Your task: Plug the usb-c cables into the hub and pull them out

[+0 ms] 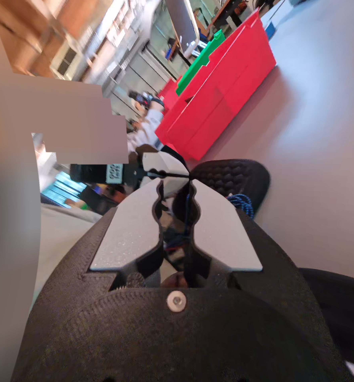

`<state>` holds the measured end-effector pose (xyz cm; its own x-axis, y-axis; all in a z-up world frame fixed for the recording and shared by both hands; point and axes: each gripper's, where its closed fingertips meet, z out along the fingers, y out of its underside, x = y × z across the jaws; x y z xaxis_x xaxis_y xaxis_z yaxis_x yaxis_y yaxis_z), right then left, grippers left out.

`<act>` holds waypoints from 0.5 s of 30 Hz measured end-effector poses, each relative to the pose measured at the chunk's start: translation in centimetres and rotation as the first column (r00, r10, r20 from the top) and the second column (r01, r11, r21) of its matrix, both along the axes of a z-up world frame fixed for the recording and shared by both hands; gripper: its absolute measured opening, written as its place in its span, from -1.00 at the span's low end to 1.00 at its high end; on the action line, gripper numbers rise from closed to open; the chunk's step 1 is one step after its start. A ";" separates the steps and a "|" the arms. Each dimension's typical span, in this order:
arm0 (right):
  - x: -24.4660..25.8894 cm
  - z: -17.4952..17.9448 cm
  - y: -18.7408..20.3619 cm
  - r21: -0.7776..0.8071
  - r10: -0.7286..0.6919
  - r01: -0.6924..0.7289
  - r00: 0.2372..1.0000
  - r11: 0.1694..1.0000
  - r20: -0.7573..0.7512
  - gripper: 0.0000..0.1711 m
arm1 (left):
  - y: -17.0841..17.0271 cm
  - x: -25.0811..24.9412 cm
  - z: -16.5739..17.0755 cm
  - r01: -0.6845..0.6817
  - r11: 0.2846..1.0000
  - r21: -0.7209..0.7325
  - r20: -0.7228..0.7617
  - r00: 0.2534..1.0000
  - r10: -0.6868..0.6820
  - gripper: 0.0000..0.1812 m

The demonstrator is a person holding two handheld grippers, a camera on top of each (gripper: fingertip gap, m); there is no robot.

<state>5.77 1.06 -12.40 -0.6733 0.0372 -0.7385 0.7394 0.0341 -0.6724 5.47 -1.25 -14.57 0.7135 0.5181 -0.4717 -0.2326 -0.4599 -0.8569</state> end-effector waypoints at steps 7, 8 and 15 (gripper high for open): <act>1.4 -1.6 4.2 0.481 0.400 -0.032 0.607 0.876 -0.687 -0.71 | 2.4 2.9 0.9 0.037 0.999 -0.015 0.117 0.992 -0.035 -0.86; 1.9 -2.6 4.4 0.525 0.485 -0.068 0.499 0.848 -0.718 -0.70 | 2.9 3.3 0.5 0.045 0.998 -0.051 0.122 0.992 -0.039 -0.85; 1.0 -6.8 2.6 0.617 0.626 -0.107 0.135 0.780 -0.768 -0.72 | 3.5 4.1 0.0 0.070 0.996 -0.052 0.169 0.984 -0.061 -0.85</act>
<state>6.81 3.65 -19.17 -0.8222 -0.3919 0.4128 -0.5663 0.4905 -0.6624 9.59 2.28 -14.59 0.8164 0.4429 -0.3706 -0.1195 -0.4983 -0.8588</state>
